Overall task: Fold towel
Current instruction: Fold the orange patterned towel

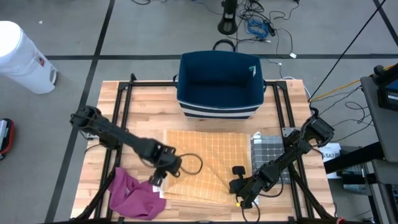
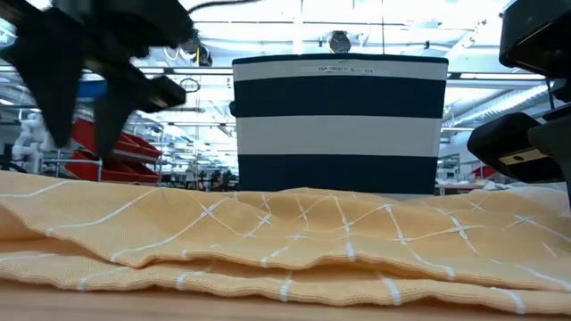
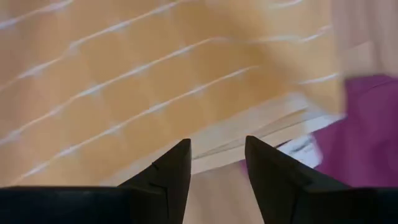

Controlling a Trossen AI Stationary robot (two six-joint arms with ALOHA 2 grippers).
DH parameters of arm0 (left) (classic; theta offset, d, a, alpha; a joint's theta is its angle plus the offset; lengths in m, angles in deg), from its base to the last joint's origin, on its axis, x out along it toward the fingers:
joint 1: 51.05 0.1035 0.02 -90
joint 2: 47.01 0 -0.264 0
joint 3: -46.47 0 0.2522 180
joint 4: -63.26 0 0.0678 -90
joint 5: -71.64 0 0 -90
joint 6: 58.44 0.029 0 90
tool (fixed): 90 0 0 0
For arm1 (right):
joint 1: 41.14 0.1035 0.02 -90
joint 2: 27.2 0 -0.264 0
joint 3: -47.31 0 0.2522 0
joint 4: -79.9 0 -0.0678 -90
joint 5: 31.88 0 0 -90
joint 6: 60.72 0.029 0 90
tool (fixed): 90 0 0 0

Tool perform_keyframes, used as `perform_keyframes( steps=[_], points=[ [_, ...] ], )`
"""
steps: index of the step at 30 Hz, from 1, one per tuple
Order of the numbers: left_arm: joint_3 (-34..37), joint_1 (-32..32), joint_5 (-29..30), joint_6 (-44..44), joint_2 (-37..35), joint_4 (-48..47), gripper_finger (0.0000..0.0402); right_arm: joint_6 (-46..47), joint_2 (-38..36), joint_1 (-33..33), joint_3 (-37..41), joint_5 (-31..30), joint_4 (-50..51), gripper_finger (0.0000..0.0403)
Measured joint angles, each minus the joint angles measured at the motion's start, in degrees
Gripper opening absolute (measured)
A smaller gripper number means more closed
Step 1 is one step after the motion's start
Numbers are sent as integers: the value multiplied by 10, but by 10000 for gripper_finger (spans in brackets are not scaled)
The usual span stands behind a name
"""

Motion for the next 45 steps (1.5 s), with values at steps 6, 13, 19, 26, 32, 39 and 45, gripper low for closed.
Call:
perform_keyframes(
  steps=[6,13,19,26,32,39,45],
  points=[
    [0,-79,23,-101,0,46,158,-12,0,0,0,0,0,15],
    [0,-148,101,-192,2,88,158,-13,0,0,0,-9,-2,15],
    [3,-170,122,-254,20,108,158,-14,0,0,0,-15,-2,15],
    [11,-178,121,-286,55,121,158,-14,0,-1,0,-16,-3,15],
    [11,-178,127,-296,84,116,158,-14,0,-2,1,-17,-3,15],
    [11,-190,164,-275,103,81,97,-14,0,-2,1,-18,-3,15],
    [-15,-201,192,-254,104,23,8,-14,0,-2,1,-18,-3,15]
  ],
)
